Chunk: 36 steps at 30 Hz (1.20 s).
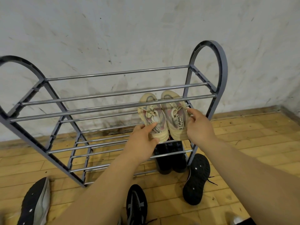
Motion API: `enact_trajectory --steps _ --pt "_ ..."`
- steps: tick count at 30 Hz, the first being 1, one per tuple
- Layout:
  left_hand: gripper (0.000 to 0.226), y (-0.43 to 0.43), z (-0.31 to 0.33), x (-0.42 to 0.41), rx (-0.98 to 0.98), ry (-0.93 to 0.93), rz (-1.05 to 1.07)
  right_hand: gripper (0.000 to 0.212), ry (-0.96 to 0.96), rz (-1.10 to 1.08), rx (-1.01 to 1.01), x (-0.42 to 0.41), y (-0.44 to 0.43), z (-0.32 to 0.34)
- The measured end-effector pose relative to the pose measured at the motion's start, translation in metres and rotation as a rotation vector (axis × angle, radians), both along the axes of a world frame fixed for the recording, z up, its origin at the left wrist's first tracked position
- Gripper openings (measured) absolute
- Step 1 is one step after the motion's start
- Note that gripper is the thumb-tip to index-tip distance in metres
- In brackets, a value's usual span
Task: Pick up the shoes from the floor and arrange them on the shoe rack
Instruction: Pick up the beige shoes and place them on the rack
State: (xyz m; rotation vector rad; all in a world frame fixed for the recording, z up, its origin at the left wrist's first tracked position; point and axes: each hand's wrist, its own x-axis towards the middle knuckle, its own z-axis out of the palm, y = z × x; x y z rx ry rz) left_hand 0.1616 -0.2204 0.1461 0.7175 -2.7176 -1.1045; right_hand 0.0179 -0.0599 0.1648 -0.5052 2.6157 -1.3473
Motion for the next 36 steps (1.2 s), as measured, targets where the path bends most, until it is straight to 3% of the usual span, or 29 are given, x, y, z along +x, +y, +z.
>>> enact_trajectory --steps 5,10,22,36 --pt "0.060 0.000 -0.002 0.000 -0.019 -0.011 -0.002 0.048 -0.067 0.143 0.141 0.003 -0.005 0.004" --pt "0.059 0.000 -0.004 -0.002 -0.036 -0.014 0.002 0.091 -0.033 0.239 0.273 0.003 -0.001 -0.003" --pt "0.058 0.002 -0.002 -0.002 -0.078 -0.032 -0.008 0.067 0.077 0.194 0.277 -0.002 0.005 -0.001" --pt "0.057 0.002 -0.013 -0.009 -0.058 0.026 0.009 0.074 0.154 0.149 0.405 -0.005 0.016 0.001"
